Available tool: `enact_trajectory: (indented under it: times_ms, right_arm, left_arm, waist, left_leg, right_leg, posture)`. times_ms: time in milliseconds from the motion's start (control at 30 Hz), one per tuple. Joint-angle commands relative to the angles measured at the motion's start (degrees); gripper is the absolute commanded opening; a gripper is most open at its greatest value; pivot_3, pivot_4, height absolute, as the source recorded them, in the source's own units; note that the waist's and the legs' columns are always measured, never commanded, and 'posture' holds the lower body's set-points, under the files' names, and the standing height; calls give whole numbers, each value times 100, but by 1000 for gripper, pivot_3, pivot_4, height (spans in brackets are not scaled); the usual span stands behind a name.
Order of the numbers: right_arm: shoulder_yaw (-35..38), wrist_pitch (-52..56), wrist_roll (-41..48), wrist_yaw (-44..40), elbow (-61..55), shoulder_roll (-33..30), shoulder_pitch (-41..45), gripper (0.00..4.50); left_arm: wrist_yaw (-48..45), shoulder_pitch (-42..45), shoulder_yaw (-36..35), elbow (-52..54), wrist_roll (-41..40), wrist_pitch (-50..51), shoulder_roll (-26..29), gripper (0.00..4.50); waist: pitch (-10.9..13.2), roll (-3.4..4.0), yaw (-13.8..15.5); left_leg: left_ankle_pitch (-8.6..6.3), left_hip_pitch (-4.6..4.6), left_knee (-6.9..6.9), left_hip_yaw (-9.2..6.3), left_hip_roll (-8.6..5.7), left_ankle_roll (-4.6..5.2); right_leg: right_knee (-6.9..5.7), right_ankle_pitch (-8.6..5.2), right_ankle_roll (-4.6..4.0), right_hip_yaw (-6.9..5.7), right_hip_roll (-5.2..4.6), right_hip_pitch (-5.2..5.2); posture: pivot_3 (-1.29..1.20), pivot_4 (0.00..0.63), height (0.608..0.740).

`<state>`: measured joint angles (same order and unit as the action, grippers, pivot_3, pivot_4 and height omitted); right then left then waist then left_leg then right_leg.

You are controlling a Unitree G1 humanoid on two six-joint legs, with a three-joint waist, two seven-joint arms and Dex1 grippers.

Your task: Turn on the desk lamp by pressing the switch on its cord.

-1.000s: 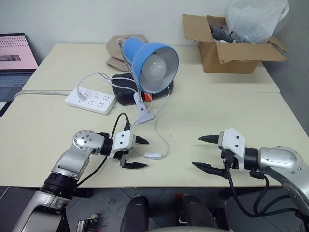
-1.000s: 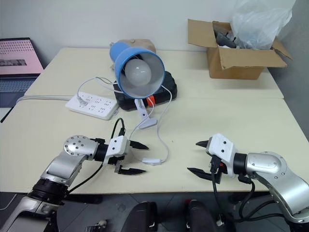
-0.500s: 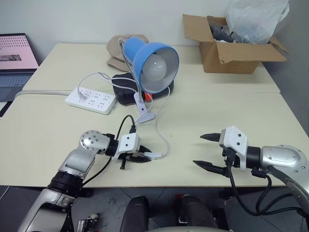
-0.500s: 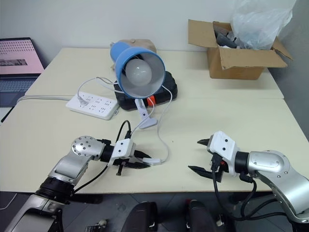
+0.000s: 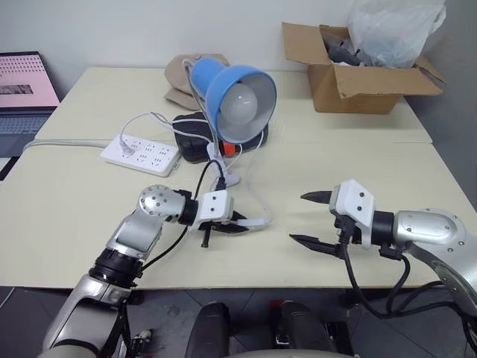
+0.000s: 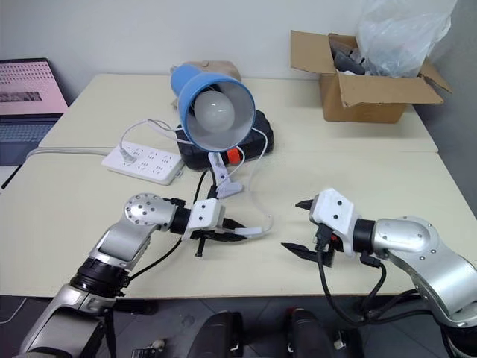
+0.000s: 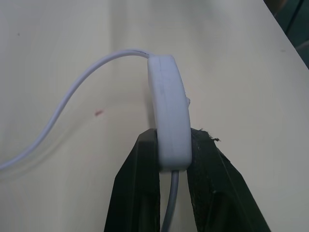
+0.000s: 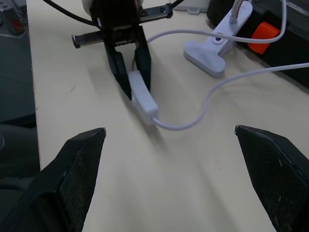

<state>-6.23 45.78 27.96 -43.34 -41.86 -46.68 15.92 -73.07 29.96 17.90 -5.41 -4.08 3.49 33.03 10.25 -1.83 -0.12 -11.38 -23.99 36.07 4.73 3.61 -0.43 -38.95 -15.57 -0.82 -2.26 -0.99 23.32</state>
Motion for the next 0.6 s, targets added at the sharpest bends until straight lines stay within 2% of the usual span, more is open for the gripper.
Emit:
enact_trajectory:
  times_ms: [33, 300, 600]
  right_arm:
    - [-594, -195, -345, -6, 180, 206, 516, 4500]
    - [-1520, -183, -1000, 19, 1029, 710, 1277, 4500]
    - [-1783, -333, -1391, -152, 1439, 823, 1428, 4500]
  left_arm:
    - [286, 196, 15, 192, 19, 106, -223, 425]
    - [353, 226, 26, 251, -9, 235, -297, 425]
    - [419, 192, 34, 335, -26, 283, -303, 425]
  waist:
    - [0, 0, 2]
    - [0, 0, -5]
    - [0, 0, -3]
  left_leg:
    - [0, -2, 0, -1, 1, 0]
    - [1, -2, 1, 0, 5, 0]
    - [1, -2, 1, 2, 5, 0]
  right_leg:
    - [0, 0, 0, 0, 2, 1]
    - [-1, 0, -1, 1, 8, 2]
    - [-1, 0, -1, 2, 7, 2]
  posture:
    - [0, 150, 740]
    - [0, 150, 740]
    - [0, 150, 740]
